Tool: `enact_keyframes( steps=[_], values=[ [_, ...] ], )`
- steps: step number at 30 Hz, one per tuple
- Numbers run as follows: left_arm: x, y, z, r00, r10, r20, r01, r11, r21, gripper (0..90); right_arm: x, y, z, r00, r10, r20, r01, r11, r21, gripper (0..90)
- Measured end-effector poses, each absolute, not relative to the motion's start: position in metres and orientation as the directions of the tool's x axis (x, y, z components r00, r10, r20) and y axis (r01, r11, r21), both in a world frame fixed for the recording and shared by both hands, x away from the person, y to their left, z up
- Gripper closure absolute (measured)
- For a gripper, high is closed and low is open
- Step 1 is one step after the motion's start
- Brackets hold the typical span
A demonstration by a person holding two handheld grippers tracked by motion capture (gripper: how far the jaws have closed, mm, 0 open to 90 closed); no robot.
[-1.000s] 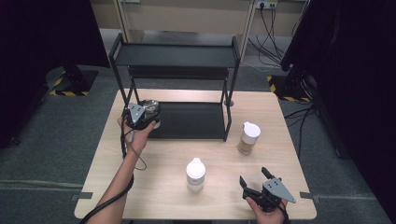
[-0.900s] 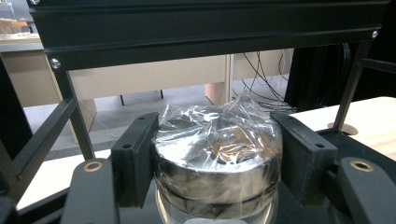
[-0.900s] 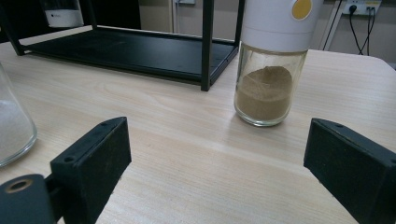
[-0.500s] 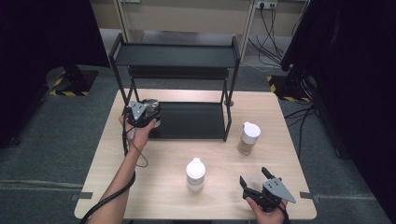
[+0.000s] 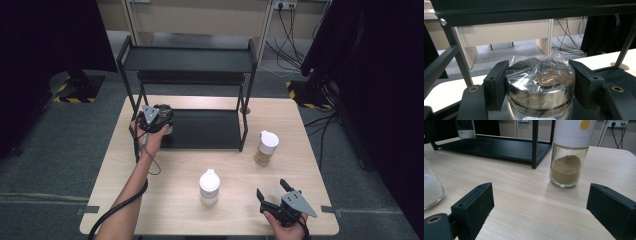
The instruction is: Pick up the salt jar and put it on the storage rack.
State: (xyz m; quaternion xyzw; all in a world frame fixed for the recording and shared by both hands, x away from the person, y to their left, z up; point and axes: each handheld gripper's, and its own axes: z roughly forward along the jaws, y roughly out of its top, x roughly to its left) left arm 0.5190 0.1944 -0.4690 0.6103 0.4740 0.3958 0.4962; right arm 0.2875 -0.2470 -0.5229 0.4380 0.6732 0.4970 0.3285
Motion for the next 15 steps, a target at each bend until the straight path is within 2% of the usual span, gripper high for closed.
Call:
enact_keyframes(
  steps=[15],
  values=[
    [0.532, 0.189, -0.48, 0.225, 0.974, 0.014, 0.218, -0.064, 0.974, 35.2, 0.288, -0.247, -0.523, -0.405, 0.914, -0.008, 0.262, 0.125, 0.957, 7.5]
  ],
)
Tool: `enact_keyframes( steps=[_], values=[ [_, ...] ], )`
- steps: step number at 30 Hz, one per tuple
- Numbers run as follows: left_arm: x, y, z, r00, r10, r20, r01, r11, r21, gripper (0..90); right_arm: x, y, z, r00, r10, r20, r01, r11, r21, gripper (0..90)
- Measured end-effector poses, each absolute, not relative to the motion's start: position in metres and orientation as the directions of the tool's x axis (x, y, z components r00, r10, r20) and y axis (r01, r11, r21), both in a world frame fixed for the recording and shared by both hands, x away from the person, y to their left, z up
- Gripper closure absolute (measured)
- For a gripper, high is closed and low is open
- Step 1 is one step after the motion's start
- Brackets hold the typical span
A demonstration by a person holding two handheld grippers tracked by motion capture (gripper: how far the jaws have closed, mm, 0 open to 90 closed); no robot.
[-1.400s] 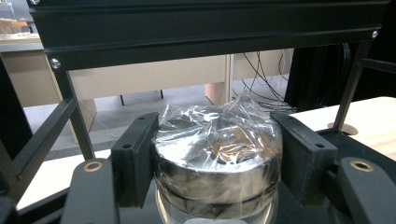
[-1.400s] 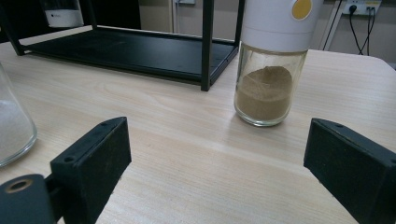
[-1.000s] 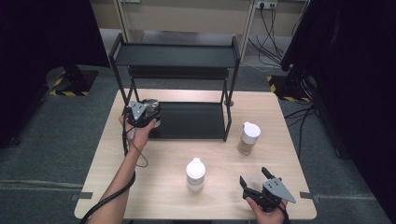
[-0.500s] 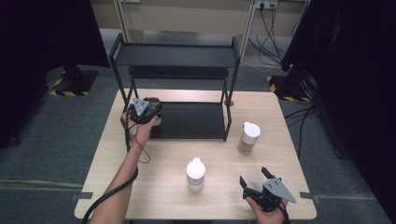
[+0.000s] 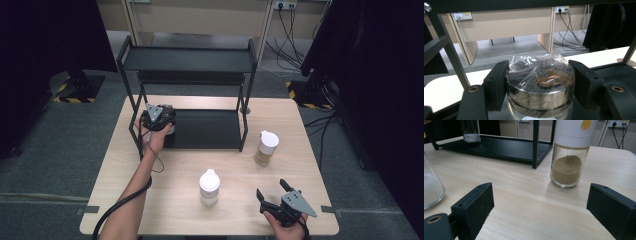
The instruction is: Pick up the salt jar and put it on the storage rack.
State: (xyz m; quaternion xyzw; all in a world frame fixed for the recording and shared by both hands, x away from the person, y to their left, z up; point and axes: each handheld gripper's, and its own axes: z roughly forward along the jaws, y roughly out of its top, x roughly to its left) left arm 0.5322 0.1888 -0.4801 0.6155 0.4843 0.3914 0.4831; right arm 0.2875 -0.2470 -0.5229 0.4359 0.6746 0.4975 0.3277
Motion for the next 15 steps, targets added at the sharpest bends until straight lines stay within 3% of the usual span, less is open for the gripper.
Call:
enact_keyframes(
  steps=[15],
  values=[
    [0.535, 0.191, -0.4841, 0.213, 0.977, -0.019, 0.241, -0.034, 0.97, 34.8, 0.2873, -0.2465, -0.5229, -0.407, 0.913, -0.012, 0.261, 0.129, 0.957, 7.5]
  ],
)
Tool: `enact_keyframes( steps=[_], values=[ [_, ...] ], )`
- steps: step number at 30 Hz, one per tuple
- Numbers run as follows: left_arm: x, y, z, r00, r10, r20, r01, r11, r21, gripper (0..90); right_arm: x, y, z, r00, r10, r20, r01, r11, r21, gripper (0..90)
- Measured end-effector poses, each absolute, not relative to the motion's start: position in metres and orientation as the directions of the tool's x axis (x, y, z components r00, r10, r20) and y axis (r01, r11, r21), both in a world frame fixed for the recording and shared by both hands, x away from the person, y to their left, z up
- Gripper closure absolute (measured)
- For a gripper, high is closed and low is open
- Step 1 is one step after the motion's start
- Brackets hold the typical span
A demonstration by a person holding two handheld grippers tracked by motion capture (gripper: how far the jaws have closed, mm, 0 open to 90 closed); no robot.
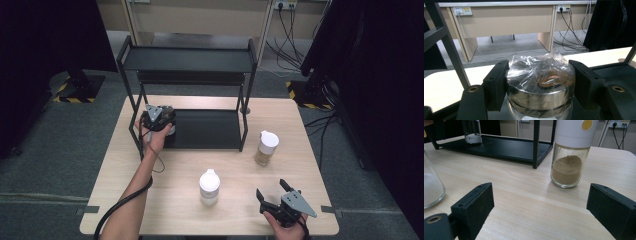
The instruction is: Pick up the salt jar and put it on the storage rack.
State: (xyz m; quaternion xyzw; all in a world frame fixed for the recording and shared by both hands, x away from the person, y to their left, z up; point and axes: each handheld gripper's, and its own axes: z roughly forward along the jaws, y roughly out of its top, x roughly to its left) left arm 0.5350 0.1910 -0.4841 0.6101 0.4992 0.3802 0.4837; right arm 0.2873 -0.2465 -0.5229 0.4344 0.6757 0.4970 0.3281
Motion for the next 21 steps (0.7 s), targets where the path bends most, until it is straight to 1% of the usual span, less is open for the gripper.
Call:
enact_keyframes(
  steps=[9, 11, 16, 21],
  values=[
    [0.5349, 0.1937, -0.4835, 0.215, 0.976, -0.026, 0.26, -0.032, 0.965, 34.0, 0.2873, -0.2463, -0.5229, -0.408, 0.913, -0.015, 0.259, 0.131, 0.957, 7.5],
    [0.5352, 0.1932, -0.4844, 0.215, 0.976, -0.026, 0.263, -0.032, 0.964, 31.8, 0.2873, -0.2464, -0.5229, -0.407, 0.913, -0.013, 0.26, 0.13, 0.957, 7.5],
    [0.5353, 0.1913, -0.4845, 0.219, 0.976, -0.022, 0.265, -0.037, 0.964, 31.6, 0.2871, -0.2459, -0.5229, -0.408, 0.913, -0.019, 0.257, 0.134, 0.957, 7.5],
    [0.5332, 0.1927, -0.4825, 0.219, 0.975, -0.032, 0.26, -0.027, 0.965, 29.0, 0.2872, -0.2457, -0.5229, -0.41, 0.912, -0.021, 0.259, 0.138, 0.956, 7.5]
  ],
)
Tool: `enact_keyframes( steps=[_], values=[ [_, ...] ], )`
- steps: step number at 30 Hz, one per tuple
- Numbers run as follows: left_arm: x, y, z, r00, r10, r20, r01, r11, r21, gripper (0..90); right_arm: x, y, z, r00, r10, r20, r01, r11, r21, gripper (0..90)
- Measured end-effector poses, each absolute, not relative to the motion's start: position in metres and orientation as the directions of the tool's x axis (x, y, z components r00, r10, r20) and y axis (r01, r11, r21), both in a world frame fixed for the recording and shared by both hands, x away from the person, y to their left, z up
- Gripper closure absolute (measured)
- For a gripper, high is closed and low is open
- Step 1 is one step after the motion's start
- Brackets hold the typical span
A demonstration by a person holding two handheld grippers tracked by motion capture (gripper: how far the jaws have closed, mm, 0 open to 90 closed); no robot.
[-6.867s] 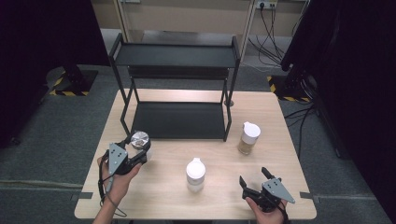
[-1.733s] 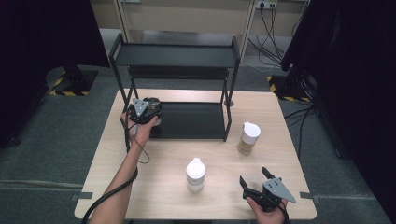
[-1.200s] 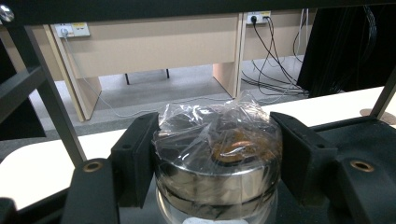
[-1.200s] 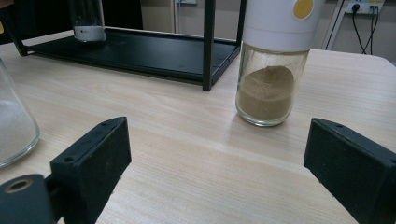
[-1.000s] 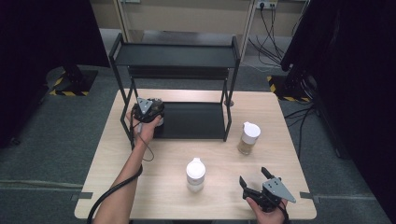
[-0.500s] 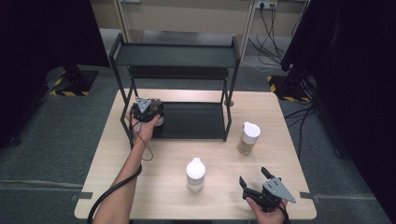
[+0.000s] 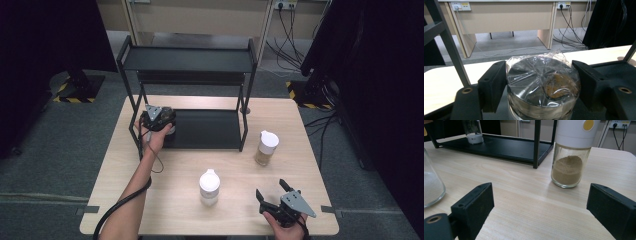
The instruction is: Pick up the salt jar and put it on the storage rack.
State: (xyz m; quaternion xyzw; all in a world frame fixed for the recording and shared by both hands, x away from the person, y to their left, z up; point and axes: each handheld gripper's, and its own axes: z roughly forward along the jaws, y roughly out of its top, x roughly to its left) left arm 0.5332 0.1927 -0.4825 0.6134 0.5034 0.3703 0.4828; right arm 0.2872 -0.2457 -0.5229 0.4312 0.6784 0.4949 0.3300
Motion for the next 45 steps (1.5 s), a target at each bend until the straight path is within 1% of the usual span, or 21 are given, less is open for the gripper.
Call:
enact_keyframes(
  steps=[7, 19, 23, 38, 45],
  values=[
    [0.529, 0.194, -0.479, 0.213, 0.977, -0.027, 0.254, -0.028, 0.967, 25.1, 0.287, -0.245, -0.523, -0.411, 0.911, -0.026, 0.257, 0.143, 0.956, 7.5],
    [0.518, 0.189, -0.47, 0.239, 0.971, -0.018, 0.229, -0.039, 0.973, 16.5, 0.287, -0.245, -0.523, -0.41, 0.912, -0.026, 0.257, 0.143, 0.956, 7.5],
    [0.515, 0.188, -0.469, 0.24, 0.97, -0.029, 0.234, -0.028, 0.972, 14.2, 0.287, -0.245, -0.523, -0.411, 0.911, -0.026, 0.257, 0.143, 0.956, 7.5],
    [0.499, 0.185, -0.468, 0.249, 0.968, 0.006, 0.232, -0.066, 0.97, 11.8, 0.287, -0.246, -0.523, -0.412, 0.911, -0.024, 0.256, 0.141, 0.956, 7.5],
    [0.492, 0.184, -0.468, 0.257, 0.966, -0.002, 0.23, -0.059, 0.971, 11.4, 0.287, -0.245, -0.523, -0.411, 0.911, -0.025, 0.256, 0.142, 0.956, 7.5]
  ],
)
